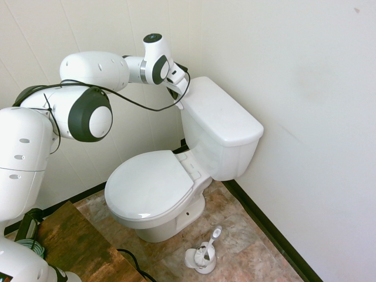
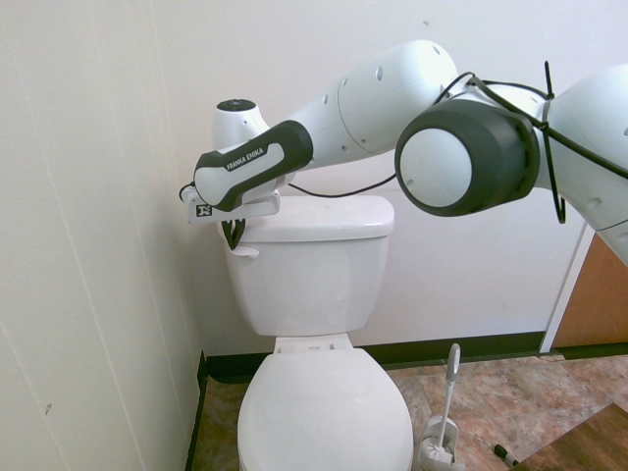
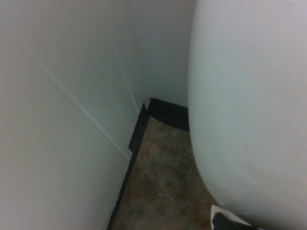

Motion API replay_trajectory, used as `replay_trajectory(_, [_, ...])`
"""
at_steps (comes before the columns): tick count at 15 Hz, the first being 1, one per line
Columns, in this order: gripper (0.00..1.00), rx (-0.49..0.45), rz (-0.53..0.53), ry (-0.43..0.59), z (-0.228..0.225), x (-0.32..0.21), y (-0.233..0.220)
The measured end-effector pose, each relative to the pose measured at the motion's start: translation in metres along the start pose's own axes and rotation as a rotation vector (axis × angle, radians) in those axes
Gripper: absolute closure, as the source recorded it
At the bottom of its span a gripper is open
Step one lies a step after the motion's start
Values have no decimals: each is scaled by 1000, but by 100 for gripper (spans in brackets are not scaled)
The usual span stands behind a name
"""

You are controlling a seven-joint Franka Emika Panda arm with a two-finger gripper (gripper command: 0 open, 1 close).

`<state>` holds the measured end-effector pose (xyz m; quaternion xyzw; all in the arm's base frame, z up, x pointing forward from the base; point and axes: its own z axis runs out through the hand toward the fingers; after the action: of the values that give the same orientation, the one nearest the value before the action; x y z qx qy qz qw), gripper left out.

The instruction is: Flush the toilet

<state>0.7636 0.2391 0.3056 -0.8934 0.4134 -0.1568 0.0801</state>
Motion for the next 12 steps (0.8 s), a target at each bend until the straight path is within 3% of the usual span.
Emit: replay_trajectory(12, [100, -14, 45, -20, 30, 3, 7])
